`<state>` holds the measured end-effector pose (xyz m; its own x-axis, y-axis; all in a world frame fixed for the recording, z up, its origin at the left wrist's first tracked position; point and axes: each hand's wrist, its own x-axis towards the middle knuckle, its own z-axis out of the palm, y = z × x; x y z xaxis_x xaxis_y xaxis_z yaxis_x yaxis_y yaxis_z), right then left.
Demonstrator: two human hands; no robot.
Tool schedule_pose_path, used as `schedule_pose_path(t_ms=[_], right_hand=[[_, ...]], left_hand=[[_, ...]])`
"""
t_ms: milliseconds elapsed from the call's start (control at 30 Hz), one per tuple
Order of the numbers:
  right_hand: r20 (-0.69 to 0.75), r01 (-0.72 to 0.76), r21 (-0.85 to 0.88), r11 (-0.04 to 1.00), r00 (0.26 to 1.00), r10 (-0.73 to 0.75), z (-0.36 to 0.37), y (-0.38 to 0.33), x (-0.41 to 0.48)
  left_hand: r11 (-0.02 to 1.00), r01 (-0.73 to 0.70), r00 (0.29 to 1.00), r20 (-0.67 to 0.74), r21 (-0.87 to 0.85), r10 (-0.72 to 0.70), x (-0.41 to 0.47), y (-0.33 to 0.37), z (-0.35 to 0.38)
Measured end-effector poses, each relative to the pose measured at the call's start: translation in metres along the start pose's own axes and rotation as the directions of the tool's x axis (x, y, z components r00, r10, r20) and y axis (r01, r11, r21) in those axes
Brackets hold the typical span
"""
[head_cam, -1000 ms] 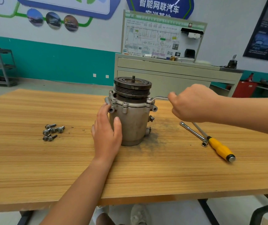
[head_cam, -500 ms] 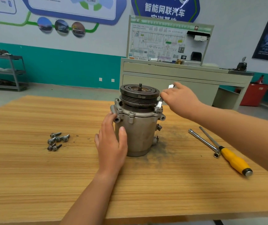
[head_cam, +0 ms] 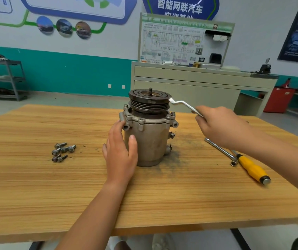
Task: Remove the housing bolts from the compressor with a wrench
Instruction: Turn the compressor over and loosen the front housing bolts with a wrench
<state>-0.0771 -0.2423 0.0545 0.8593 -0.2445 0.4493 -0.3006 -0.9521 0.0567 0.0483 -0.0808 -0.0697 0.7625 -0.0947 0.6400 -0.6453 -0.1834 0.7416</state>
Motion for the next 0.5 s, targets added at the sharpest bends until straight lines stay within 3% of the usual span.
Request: schedule_pose_path(t_ms=[233,400,500], right_hand=[[0.090,0.004,-0.308,0.951,0.996,0.025,-0.004,-0.013,-0.004],[0.160,0.175,-0.537,0.825,0.982,-0.103,-0.013,-0.027,-0.001],[0.181,0.197,-0.553,0.809,0.977,-0.114,-0.014,-0.020,0.001]], left_hand=[[1.000,0.004,1.000,0.000,0.004,-0.004,-0.001,0.001,-0.001],[1.000,0.009,1.000,0.002,0.001,-0.009,0.000,0.001,-0.001],[1.000,0.008,1.000,0.005,0.001,-0.008,0.000,0.001,-0.002]])
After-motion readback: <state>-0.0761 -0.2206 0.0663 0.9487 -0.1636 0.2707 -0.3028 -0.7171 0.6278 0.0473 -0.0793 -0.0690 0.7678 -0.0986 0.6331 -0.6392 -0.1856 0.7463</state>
